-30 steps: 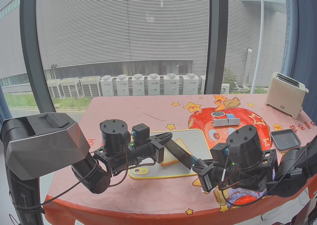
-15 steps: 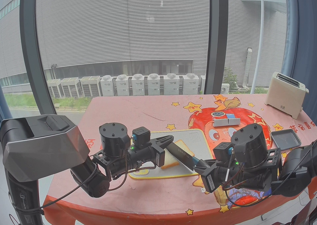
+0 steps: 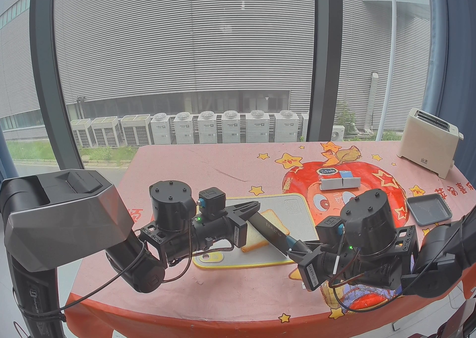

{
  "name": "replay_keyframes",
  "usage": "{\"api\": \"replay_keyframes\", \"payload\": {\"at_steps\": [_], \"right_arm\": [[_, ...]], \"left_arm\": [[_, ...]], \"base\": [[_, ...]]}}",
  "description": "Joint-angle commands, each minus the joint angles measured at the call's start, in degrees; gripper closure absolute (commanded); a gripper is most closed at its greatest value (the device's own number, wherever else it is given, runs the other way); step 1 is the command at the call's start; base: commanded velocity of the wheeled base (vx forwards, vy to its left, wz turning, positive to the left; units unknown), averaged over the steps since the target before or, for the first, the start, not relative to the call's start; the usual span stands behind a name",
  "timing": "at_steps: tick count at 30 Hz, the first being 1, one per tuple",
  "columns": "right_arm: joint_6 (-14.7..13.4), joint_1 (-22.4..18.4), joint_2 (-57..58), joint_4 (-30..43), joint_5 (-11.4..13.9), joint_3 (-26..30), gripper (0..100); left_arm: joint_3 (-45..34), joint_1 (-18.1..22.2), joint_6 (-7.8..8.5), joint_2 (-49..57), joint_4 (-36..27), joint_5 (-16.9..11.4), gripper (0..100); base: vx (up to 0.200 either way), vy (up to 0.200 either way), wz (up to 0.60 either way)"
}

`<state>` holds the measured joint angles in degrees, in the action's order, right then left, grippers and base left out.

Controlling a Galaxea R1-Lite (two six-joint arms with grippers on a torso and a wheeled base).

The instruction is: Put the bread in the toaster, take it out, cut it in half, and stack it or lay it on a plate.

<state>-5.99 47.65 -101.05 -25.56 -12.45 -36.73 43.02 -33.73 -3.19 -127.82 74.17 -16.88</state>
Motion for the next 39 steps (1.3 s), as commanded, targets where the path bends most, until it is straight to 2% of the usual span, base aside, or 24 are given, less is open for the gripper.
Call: {"api": "replay_keyframes", "payload": {"at_steps": [1, 15, 33, 39], "right_arm": [[0.0, -0.2, -1.4, 0.3, 0.1, -0.2, 100], [0.2, -0.5, 1.9, 0.4, 0.1, -0.4, 100], [-0.2, 0.0, -1.4, 0.3, 0.1, -0.5, 100], [0.1, -0.1, -3.6, -4.3, 0.0, 0.2, 100]], "left_arm": [[0.8, 0.2, -0.06, 0.6, 0.4, 0.1, 100], [-1.6, 0.0, 0.03, -1.1, 0.8, 0.4, 100], [-0.2, 0.4, 0.03, -0.6, 0.8, 0.5, 100], [0.1, 0.5, 0.03, 1.0, 0.5, 0.4, 100]], "base": [[0.0, 0.0, 0.0], [0.0, 0.0, 0.0], [0.0, 0.0, 0.0], [0.0, 0.0, 0.0]]}}
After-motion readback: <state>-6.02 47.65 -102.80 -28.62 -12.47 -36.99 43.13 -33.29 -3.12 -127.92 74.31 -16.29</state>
